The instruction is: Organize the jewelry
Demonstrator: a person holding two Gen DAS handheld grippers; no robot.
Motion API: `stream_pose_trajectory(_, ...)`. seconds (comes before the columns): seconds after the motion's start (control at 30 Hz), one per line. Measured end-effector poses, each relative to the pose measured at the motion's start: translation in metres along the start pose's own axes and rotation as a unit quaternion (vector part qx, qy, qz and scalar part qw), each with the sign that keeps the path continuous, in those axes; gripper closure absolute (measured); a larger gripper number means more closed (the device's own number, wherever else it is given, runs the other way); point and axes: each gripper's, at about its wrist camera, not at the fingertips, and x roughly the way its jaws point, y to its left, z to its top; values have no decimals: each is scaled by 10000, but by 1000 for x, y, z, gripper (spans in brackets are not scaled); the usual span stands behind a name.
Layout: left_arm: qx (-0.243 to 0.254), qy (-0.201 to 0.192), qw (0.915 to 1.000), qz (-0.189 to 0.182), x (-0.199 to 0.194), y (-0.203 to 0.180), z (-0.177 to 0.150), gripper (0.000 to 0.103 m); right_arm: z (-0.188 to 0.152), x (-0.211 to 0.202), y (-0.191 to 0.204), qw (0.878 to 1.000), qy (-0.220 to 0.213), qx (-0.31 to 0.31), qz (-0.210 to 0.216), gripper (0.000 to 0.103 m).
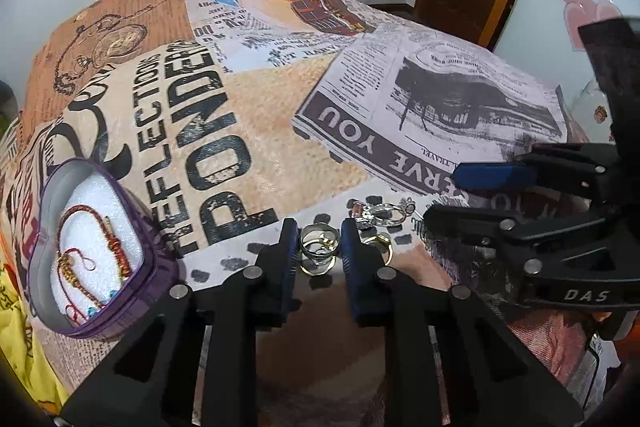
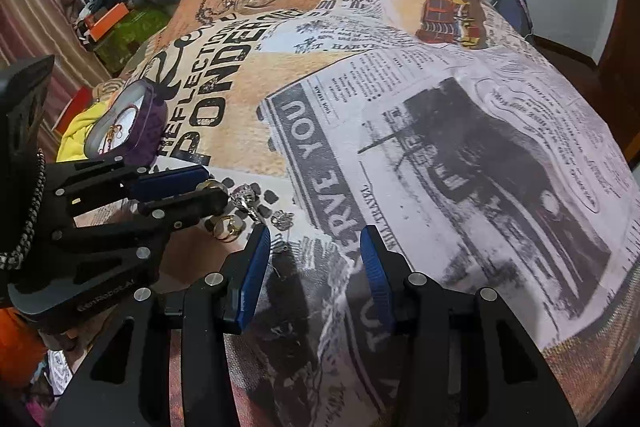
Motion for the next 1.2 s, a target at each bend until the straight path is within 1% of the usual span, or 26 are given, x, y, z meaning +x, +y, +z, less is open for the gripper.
stream_pose_trajectory(0.1, -79, -107, 9999, -30, -10, 3, -2, 82, 0, 3, 4, 10000, 14, -84, -9, 61)
stream_pose_trajectory(0.2, -132, -210, 9997, -39, -20, 6, -4, 82, 1, 8, 8, 9998, 73, -179, 3, 71)
stream_pose_trajectory(0.3, -180, -292, 9994, -49, -29, 9, -7, 82, 4, 10, 13, 9996, 72, -274, -51, 75)
stream_pose_trajectory(0.37, -218, -335, 9992, -51, -33, 12, -8, 82, 5, 12, 16, 9993, 72, -347, -85, 80)
stream_pose_trajectory(0.4, -243, -352, 9991, -55, -36, 13, -9, 82, 5, 13, 18, 9992, 70, -389, -96, 85)
stream_pose_trajectory(0.47, -284, -376, 9989, -67, -38, 15, -12, 82, 6, 14, 21, 9989, 65, -452, -82, 89)
stream_pose_trajectory(0.5, -308, -384, 9988, -67, -40, 16, -13, 82, 7, 16, 22, 9988, 72, -484, -94, 93)
stream_pose_trajectory(0.63, -388, -404, 9984, -44, -45, 19, -17, 82, 7, 14, 22, 9989, 3, -456, -138, 94)
stream_pose_trajectory(0.77, -460, -482, 9978, -25, -54, 22, -18, 82, 8, 4, 19, 9994, -116, -307, -118, 94)
stream_pose_trajectory(0.97, -571, -691, 9959, 73, -76, 29, -20, 82, 12, -21, 19, 9990, -380, -193, -122, 94)
stream_pose_trajectory(1.2, -678, -967, 9928, 216, -106, 39, -22, 82, 24, -47, 34, 9967, -758, -264, -88, 94)
